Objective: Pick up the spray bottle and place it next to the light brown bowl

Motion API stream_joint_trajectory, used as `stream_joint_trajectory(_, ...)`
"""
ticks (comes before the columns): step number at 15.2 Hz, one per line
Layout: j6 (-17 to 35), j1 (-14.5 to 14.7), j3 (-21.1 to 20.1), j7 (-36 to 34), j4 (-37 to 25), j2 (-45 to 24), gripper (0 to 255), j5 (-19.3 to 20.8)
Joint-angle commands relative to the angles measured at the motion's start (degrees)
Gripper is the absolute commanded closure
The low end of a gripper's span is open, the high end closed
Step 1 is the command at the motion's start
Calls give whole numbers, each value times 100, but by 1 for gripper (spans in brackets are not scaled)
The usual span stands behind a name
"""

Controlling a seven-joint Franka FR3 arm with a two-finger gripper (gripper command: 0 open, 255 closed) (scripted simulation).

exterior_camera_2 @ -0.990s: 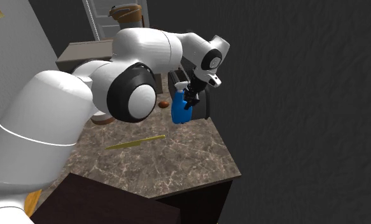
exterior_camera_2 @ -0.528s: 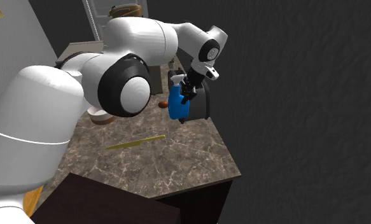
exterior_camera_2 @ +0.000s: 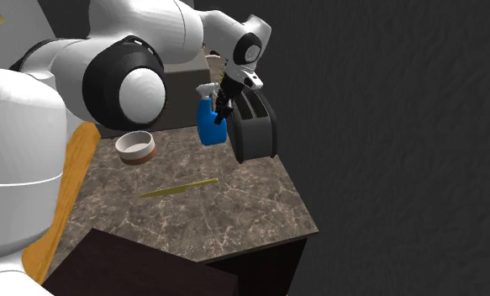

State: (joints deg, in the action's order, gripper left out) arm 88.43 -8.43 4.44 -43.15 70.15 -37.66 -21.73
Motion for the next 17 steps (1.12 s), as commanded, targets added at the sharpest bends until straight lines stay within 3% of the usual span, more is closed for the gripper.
stream_joint_trajectory(1, 66, 170, -49, -198, 212, 216, 255, -25)
stream_joint_trajectory(9, 100, 764, -275, -1026, 521, 794, 255, -113)
stream_joint_trajectory(17, -21, 1340, -535, -1962, 254, 1005, 255, -186)
